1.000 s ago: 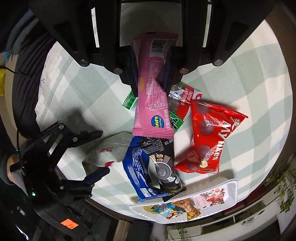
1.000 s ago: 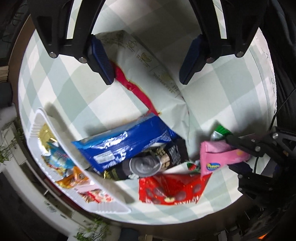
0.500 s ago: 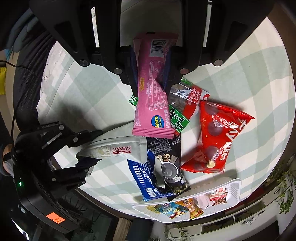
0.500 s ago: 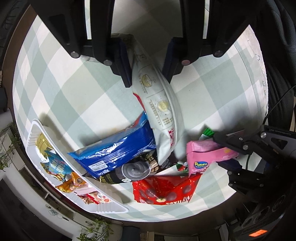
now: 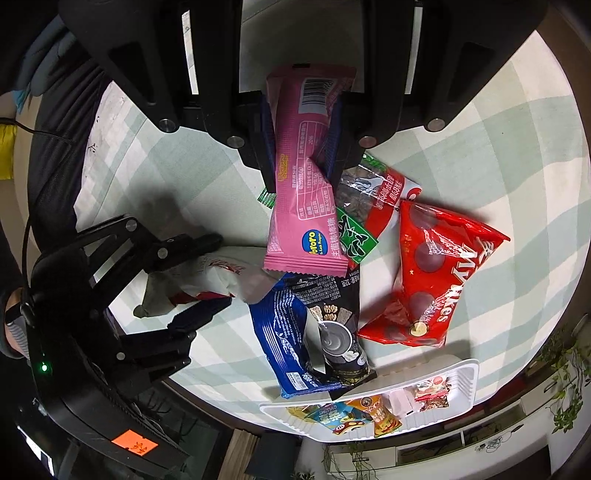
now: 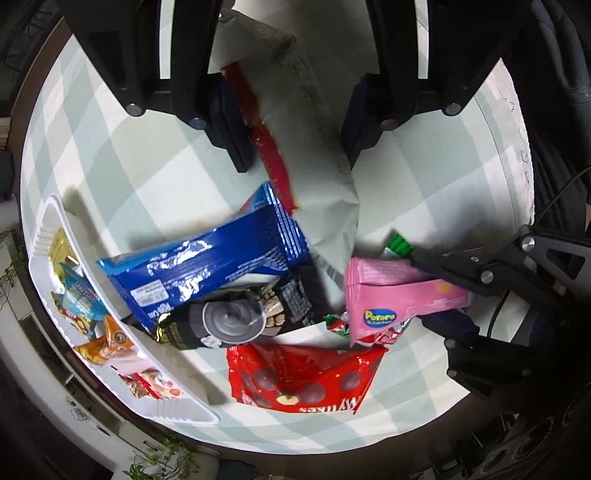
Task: Organize snacks
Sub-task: 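Carry the pink bar and white packet over the white tray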
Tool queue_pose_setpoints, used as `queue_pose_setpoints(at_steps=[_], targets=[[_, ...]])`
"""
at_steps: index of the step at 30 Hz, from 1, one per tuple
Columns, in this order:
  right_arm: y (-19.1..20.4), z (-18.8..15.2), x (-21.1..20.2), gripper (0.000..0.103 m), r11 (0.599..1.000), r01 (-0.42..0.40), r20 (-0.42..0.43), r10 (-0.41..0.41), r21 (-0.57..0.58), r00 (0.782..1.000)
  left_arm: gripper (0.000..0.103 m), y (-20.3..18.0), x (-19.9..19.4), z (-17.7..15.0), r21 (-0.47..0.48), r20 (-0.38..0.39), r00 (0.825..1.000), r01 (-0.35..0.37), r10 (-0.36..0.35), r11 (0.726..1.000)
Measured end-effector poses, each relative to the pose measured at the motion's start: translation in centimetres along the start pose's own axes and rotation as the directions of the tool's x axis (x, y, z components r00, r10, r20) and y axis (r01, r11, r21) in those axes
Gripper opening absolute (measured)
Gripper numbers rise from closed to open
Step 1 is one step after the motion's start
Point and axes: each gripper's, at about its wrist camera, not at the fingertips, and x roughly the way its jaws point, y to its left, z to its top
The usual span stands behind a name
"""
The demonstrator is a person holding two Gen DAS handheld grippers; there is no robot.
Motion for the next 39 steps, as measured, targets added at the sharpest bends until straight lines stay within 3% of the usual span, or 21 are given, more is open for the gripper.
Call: queue_pose_setpoints(at_steps=[9,15,22,26,34,39], targets=[[1.1,-2.8,-1.5,0.036,0.993,-0.01,0.095,-0.001,0.114,0.995,0.021,-0.3,-0.2,-0.3,-0.009,0.024,1.0,0.005,-0.005,1.0],[1.0,-5.0,-2.8,0.034,0.962,-0.092,0.212,0.037,0.257,0.977,0.021,-0.6,-0.7,-0.7,-0.031,0.047,0.999,0.024,-0.022,0.999],[2.3,-8.1,-5.1,0.034,0.892,-0.223,0.371,0.068,0.392,0.926,0.021,-0.8,-1.7,-1.3,-0.071,0.099,0.994,0.055,-0.048,0.996],[1.9,-8.3,-5.3,0.034,0.849,-0.292,0.441,0.078,0.442,0.894,0.021,-0.9,-3.1,-1.2,-0.093,0.147,0.988,0.067,-0.053,0.993],[-2.2,-9.7,-6.7,0.034,0.744,-0.388,0.531,0.053,0.543,0.846,0.021,2.5,-6.5,0.5,-0.163,0.23,0.971,0.097,-0.058,0.982],[-6.7,-10.8,-8.6,0.034,0.668,-0.411,0.564,-0.016,0.62,0.826,0.021,5.9,-8.7,3.3,-0.188,0.267,0.963,0.083,-0.03,0.979]])
